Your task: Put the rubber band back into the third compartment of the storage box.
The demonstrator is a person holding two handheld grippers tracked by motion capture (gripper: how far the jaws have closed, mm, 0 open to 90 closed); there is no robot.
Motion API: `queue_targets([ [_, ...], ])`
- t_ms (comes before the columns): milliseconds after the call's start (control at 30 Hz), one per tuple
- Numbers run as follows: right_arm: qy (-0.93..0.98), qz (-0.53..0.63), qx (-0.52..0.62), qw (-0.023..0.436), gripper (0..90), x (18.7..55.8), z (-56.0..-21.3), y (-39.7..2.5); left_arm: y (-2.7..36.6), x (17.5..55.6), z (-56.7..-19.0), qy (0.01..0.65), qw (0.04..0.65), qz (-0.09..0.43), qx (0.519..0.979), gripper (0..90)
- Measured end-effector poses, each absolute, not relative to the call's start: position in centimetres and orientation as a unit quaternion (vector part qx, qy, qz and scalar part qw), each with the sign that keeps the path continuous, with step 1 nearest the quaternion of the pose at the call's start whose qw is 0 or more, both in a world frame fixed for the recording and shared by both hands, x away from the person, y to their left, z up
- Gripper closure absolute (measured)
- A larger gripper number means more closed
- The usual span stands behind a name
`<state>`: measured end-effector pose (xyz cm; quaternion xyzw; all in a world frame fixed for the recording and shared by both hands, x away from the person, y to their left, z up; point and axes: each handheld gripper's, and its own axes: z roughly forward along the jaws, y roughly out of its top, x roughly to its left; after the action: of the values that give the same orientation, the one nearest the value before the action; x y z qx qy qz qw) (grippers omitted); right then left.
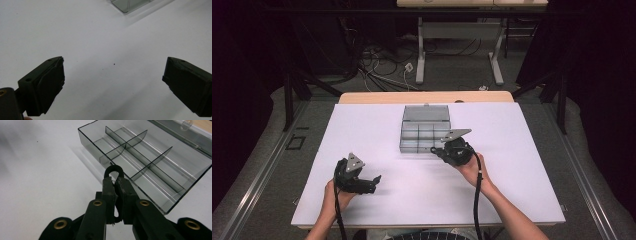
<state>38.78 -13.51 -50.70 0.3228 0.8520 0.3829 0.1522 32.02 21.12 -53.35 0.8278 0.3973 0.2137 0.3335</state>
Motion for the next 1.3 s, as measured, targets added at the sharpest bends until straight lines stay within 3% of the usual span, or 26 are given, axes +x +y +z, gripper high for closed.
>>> queue_targets([
  [1300,0.834,0.395,0.336,0.189,84.5,39.8,-49.7,-15.1,21.0,31.9,-53.2,0.398,0.339,0.223,0.823,3.8],
])
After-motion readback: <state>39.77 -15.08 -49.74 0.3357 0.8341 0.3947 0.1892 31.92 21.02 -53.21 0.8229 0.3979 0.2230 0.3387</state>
